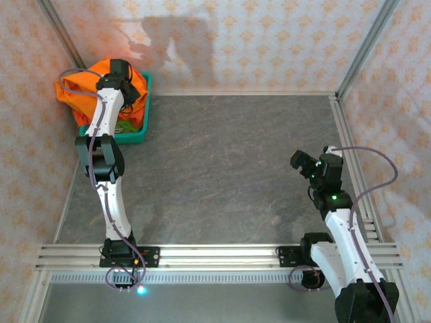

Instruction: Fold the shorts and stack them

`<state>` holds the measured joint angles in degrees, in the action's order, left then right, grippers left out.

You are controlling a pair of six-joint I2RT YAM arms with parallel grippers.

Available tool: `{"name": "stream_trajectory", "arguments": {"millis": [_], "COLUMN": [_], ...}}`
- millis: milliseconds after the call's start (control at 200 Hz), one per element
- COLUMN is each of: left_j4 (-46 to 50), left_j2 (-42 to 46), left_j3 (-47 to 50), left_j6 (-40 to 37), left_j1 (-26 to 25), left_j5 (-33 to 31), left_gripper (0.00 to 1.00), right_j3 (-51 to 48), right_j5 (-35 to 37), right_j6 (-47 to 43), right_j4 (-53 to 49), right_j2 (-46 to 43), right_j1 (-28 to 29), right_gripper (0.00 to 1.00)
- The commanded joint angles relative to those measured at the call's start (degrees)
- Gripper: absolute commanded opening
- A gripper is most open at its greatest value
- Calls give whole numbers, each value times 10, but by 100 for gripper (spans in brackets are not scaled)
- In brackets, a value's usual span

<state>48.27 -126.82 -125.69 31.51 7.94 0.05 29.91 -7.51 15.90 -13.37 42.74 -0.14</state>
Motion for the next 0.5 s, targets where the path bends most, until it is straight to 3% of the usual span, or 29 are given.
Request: {"name": "stream_trajectory", "arguments": {"millis": [0,300,495], "left_j4": [13,-29,-83], "left_j2": [10,154,283], "left_j3": [-20,-36,-35], "left_j6": [-4,12,-28], "left_j1": [11,8,-46], "left_j5": [31,154,174], "left_gripper": [0,0,0], "right_j3": [24,19,12], "right_j5": [-1,-29,-33], "right_j6": [7,15,15], "right_j4": [-16,3,5], "right_j2": [-6,-7,-6], "right_j1": [0,0,0], "right_gripper": [99,99,99]}}
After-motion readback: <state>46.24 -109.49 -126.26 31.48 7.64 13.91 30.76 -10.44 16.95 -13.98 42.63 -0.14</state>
